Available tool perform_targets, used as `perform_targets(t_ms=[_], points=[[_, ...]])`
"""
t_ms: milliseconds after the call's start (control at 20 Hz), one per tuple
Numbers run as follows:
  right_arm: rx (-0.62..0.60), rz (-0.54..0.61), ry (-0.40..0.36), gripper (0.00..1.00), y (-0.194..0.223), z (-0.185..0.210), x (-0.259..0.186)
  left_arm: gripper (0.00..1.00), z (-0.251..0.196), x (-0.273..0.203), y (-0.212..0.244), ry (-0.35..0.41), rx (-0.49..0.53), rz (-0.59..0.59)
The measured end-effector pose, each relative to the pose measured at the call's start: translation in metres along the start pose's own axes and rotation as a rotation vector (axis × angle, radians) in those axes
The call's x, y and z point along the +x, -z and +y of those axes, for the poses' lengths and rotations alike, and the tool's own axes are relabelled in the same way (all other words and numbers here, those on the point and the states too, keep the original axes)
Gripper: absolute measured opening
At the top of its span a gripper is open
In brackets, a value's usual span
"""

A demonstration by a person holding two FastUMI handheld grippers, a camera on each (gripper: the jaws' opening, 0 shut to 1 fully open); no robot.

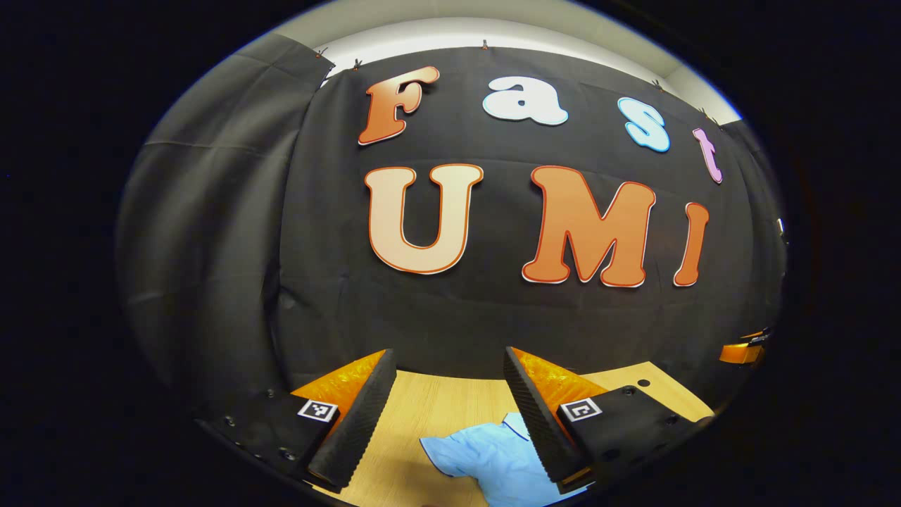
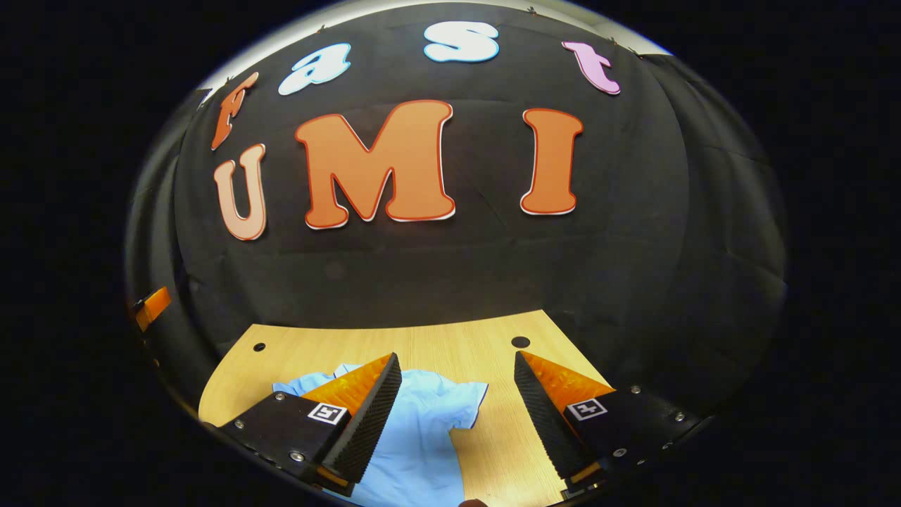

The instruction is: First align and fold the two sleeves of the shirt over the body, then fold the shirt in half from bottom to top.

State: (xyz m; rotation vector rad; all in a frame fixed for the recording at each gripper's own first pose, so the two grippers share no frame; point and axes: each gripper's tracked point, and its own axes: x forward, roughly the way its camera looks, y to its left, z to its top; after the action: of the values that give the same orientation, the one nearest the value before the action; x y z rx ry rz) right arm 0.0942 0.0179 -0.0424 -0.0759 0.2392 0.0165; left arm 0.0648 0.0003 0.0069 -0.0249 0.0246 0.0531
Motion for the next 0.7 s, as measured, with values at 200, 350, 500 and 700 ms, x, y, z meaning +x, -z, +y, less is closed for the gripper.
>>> perform_targets(t_ms=[200, 350, 500, 700], points=[[-0.009, 0.169, 0.013, 0.98, 0.031, -0.003, 0.033, 1.00, 0.015, -0.001, 0.001, -0.003, 0.001, 0.006], [-0.018, 0.313, -0.001, 0.98, 0.059, -0.002, 0.063, 0.99, 0.030, 0.002, 0.003, -0.024, 0.010, 0.016], [-0.011, 0.433, 0.010, 0.98, 0.082, -0.011, 0.094, 0.99, 0.046, 0.004, 0.007, -0.054, 0.018, 0.022], [-0.006, 0.576, 0.040, 0.98, 0.115, -0.022, 0.135, 1.00, 0.068, 0.009, 0.016, -0.096, 0.012, 0.043]])
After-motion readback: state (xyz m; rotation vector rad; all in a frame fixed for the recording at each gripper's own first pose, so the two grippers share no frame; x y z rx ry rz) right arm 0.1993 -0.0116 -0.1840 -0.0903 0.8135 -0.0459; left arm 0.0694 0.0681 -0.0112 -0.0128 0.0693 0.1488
